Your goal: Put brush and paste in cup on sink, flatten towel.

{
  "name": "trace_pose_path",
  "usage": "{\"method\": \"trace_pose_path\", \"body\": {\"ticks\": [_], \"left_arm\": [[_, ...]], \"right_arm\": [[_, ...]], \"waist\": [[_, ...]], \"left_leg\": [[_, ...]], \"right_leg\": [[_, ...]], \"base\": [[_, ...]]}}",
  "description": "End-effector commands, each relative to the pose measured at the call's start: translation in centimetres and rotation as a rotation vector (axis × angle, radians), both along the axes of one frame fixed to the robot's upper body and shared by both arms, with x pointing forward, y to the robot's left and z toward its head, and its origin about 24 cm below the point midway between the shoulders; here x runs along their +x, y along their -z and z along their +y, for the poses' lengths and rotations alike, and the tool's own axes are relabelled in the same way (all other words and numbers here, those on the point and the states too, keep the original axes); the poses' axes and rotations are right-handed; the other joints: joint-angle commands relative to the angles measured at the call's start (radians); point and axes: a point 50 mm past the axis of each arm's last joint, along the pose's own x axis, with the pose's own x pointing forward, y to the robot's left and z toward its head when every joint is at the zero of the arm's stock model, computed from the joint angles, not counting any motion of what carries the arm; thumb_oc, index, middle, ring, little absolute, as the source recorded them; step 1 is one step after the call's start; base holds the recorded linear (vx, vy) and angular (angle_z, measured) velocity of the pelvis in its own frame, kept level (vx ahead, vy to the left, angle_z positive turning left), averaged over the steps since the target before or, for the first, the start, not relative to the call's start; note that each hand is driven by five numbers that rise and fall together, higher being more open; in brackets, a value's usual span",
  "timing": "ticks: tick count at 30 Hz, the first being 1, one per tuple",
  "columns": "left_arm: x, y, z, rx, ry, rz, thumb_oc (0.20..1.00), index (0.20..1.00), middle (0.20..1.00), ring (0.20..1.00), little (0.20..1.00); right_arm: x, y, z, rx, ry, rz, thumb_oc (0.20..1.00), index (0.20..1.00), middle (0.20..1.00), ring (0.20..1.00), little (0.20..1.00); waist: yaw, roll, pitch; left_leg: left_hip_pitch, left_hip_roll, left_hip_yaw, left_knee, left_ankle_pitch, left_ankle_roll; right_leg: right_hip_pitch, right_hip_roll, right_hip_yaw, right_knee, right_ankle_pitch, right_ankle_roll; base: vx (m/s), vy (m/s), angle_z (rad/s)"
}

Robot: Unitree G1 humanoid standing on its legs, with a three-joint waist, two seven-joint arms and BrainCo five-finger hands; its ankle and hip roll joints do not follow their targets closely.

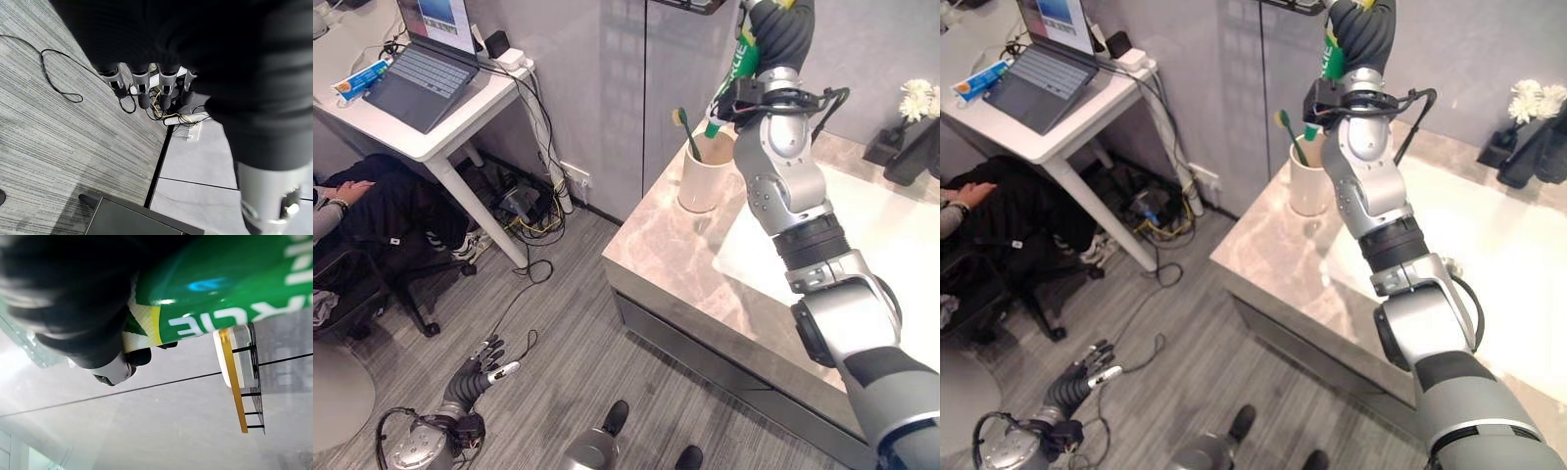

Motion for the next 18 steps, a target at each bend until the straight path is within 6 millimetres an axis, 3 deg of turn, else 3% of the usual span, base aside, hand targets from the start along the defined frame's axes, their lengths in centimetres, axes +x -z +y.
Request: {"method": "trace_pose_path", "body": {"ticks": [1,18], "left_arm": [[-0.3,-0.5,0.3,0.076,0.065,0.0,1.0,1.0,1.0,1.0,1.0],[-0.5,0.3,0.1,0.074,0.051,0.018,1.0,1.0,1.0,1.0,1.0]], "right_arm": [[-3.0,-4.8,-0.6,-0.003,0.022,-0.259,0.2,0.2,0.2,0.2,0.2],[-1.9,-2.6,-1.0,-0.027,0.039,-0.176,0.2,0.2,0.2,0.2,0.2]], "waist": [[0.017,-0.051,-0.039],[0.026,-0.04,-0.032]], "left_leg": [[-0.045,-0.025,0.0,0.003,0.031,-0.003],[-0.055,-0.04,-0.009,0.003,0.031,0.003]], "right_leg": [[0.141,-0.103,-0.018,0.009,0.019,0.107],[0.138,-0.113,-0.021,0.009,0.036,0.114]], "base": [[0.0,0.0,0.0],[0.0,0.001,0.01]]}}
